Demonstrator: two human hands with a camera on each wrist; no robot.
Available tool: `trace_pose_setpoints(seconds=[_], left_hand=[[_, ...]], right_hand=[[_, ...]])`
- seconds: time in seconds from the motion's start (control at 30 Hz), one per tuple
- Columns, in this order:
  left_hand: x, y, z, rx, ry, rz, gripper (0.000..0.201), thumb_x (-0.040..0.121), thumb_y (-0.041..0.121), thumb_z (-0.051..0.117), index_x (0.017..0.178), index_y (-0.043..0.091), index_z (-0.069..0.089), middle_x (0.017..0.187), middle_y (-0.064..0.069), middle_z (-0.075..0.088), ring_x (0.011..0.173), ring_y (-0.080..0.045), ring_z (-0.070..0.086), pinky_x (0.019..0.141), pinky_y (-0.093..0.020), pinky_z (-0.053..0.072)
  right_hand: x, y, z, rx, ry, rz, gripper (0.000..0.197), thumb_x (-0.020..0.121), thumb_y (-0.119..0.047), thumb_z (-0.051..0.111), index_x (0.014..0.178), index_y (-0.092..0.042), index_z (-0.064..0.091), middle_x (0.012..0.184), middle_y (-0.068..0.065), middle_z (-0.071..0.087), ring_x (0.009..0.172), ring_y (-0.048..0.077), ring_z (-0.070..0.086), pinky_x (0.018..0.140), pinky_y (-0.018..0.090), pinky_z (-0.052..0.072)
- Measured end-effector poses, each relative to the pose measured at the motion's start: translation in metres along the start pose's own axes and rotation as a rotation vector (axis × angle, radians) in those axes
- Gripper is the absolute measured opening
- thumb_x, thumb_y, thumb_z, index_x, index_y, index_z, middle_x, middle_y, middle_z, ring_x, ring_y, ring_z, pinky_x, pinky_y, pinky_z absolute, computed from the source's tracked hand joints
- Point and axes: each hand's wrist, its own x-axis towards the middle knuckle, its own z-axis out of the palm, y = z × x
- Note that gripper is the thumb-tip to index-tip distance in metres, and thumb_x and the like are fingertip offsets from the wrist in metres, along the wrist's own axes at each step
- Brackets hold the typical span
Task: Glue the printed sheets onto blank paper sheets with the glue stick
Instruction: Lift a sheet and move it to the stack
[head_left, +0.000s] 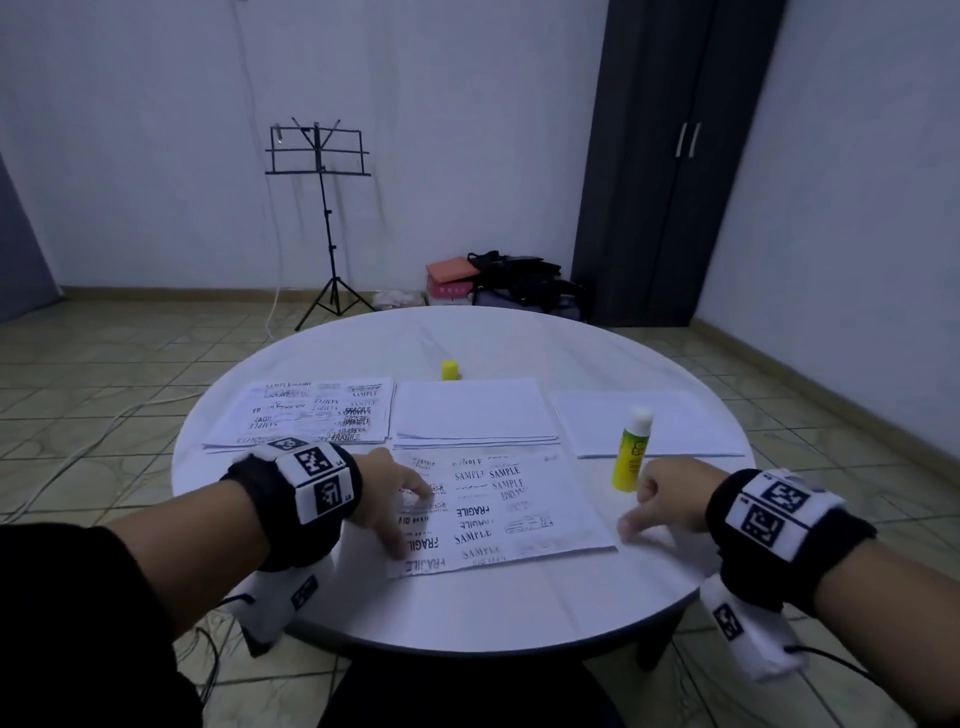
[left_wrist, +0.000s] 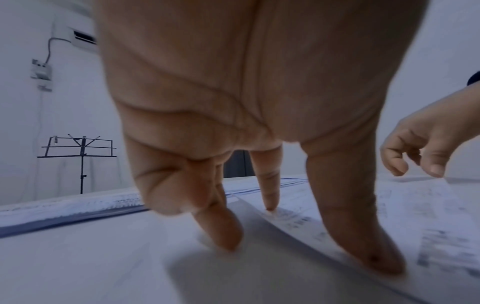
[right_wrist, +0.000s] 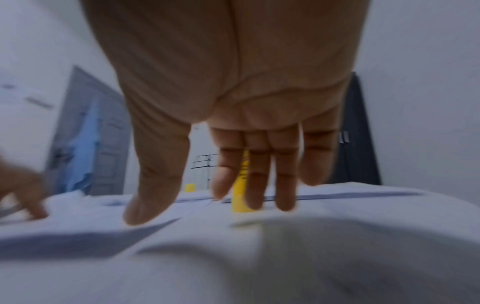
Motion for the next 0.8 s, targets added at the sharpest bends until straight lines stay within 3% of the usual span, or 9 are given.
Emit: trace_pose_setpoints(seconds=[0.03,0.1,0.17,0.23,0.33,0.43,0.6,0.7,0.8], left_hand=[[0.000,0.001,0.000,0.015,-0.001,0.001,0.080,0.067,0.050,0.079,0.136,0.047,0.040,0.145,-0.003,0.025,0.122,-0.021,0.048,0.103,-0.029,0.040],[-0.002,0.002,-0.001,0.039,-0.019,0.008,0.077,0.070,0.048,0.078,0.137,0.048,0.039,0.156,-0.005,0.000,0.130,-0.022,0.043,0.106,-0.026,0.035],[-0.004,0.003,-0.003,0.061,-0.032,0.017,0.075,0.072,0.050,0.076,0.137,0.048,0.039,0.156,-0.004,-0.014,0.130,-0.022,0.045,0.105,-0.026,0.037],[-0.004,0.003,-0.002,0.077,-0.033,0.030,0.077,0.073,0.052,0.074,0.139,0.048,0.035,0.157,0.000,-0.009,0.131,-0.022,0.042,0.108,-0.031,0.035],[-0.005,0.003,0.000,0.095,-0.040,0.062,0.079,0.075,0.053,0.071,0.142,0.045,0.031,0.153,0.008,0.021,0.131,-0.020,0.040,0.109,-0.034,0.033],[-0.004,0.001,0.003,0.075,-0.004,0.066,0.073,0.074,0.051,0.073,0.137,0.038,0.039,0.141,0.009,0.043,0.123,-0.019,0.046,0.102,-0.031,0.038],[-0.009,0.000,0.002,0.044,-0.005,0.052,0.062,0.078,0.050,0.069,0.133,0.035,0.043,0.128,0.004,0.053,0.111,-0.018,0.050,0.085,-0.026,0.039],[-0.011,0.000,0.004,0.046,0.001,0.070,0.058,0.081,0.048,0.066,0.133,0.032,0.044,0.133,0.003,0.051,0.118,-0.021,0.046,0.093,-0.029,0.041],[-0.010,-0.003,0.006,0.071,0.027,0.112,0.056,0.083,0.047,0.065,0.132,0.026,0.045,0.141,0.006,0.044,0.126,-0.025,0.040,0.102,-0.030,0.034]], right_hand=[[0.002,0.003,-0.003,0.060,0.007,0.047,0.039,0.075,-0.049,0.072,0.086,-0.016,0.053,0.084,-0.001,0.055,0.075,0.013,0.052,0.061,0.022,0.037],[0.009,0.011,-0.005,0.244,0.019,0.140,0.072,0.077,-0.051,0.070,0.131,-0.013,0.041,0.107,0.002,0.055,0.093,0.018,0.055,0.073,0.025,0.042],[0.016,0.012,-0.007,0.411,0.024,0.167,0.086,0.078,-0.050,0.069,0.144,-0.016,0.025,0.092,0.001,0.053,0.075,0.017,0.053,0.061,0.025,0.040],[0.024,0.010,-0.008,0.511,0.028,0.171,0.069,0.082,-0.045,0.067,0.136,-0.017,0.035,0.087,0.004,0.053,0.071,0.019,0.051,0.054,0.024,0.036],[0.034,0.002,-0.009,0.446,0.079,0.106,0.032,0.088,-0.036,0.061,0.108,-0.012,0.053,0.096,0.008,0.058,0.083,0.025,0.057,0.063,0.026,0.039],[0.034,-0.021,-0.012,0.402,0.144,0.001,0.016,0.086,-0.027,0.058,0.090,-0.013,0.051,0.084,0.004,0.056,0.083,0.025,0.056,0.066,0.028,0.037],[0.019,-0.080,-0.025,0.508,0.238,-0.206,0.019,0.086,-0.030,0.063,0.094,-0.016,0.053,0.080,-0.002,0.055,0.069,0.011,0.050,0.059,0.023,0.037],[0.018,-0.116,-0.028,0.707,0.251,-0.289,0.022,0.078,-0.036,0.074,0.084,-0.016,0.065,0.068,-0.003,0.055,0.059,0.009,0.048,0.054,0.021,0.035],[0.023,-0.145,-0.024,0.839,0.282,-0.333,0.028,0.073,-0.032,0.080,0.074,-0.010,0.062,0.062,-0.001,0.050,0.058,0.012,0.046,0.054,0.022,0.036]])
